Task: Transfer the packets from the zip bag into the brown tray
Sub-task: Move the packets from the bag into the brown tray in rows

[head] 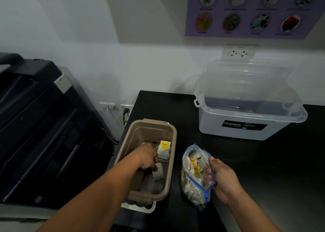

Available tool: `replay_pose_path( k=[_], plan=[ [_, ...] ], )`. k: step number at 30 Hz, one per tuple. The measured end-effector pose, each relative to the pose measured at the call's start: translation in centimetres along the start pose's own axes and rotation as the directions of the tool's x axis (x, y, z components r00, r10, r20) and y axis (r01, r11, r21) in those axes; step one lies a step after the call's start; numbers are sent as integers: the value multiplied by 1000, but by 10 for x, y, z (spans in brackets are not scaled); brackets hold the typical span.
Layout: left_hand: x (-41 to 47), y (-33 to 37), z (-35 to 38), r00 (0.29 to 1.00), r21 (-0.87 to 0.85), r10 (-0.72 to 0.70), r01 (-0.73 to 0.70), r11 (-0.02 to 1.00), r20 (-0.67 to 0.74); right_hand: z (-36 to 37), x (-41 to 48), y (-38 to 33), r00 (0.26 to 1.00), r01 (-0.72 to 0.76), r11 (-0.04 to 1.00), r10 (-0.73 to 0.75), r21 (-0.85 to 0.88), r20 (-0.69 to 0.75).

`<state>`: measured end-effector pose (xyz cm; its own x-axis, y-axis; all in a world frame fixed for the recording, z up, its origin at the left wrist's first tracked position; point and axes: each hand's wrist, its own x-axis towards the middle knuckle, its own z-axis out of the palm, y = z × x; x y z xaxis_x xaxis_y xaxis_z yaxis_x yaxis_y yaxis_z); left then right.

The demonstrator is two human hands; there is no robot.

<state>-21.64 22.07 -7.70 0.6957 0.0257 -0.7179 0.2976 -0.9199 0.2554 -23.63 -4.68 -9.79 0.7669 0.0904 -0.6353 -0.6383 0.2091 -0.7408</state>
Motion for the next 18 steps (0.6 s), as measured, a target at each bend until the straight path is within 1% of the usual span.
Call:
replay_pose_path(
  k=[2, 5, 7, 11, 14, 18],
  plan=[
    [0, -4, 5, 999, -109, -40, 42, 993, 19, 1, 1, 0, 1000, 11, 1000, -11, -17, -1],
    [-1, -6, 10, 998, -179, -55, 56, 982, 14, 1, 1, -1, 1000, 14, 999, -14, -28, -1],
    [-4, -6, 9, 998, -184, -50, 54, 981, 26, 1, 0, -2, 1000, 6, 999, -6, -32, -13],
    [-10, -9, 1, 990, -161, -16, 38, 986, 140, 1, -1, -2, 1000, 3, 1000, -4, -16, -25],
    [-11, -8, -4, 988, -166, 17, 9, 986, 156, 2, -2, -2, 1000, -3, 1000, 3, -6, -31],
    [-8, -2, -4, 986, -190, -65, 94, 977, 153, 1, 0, 0, 999, -9, 1000, 8, -4, -36]
  ],
)
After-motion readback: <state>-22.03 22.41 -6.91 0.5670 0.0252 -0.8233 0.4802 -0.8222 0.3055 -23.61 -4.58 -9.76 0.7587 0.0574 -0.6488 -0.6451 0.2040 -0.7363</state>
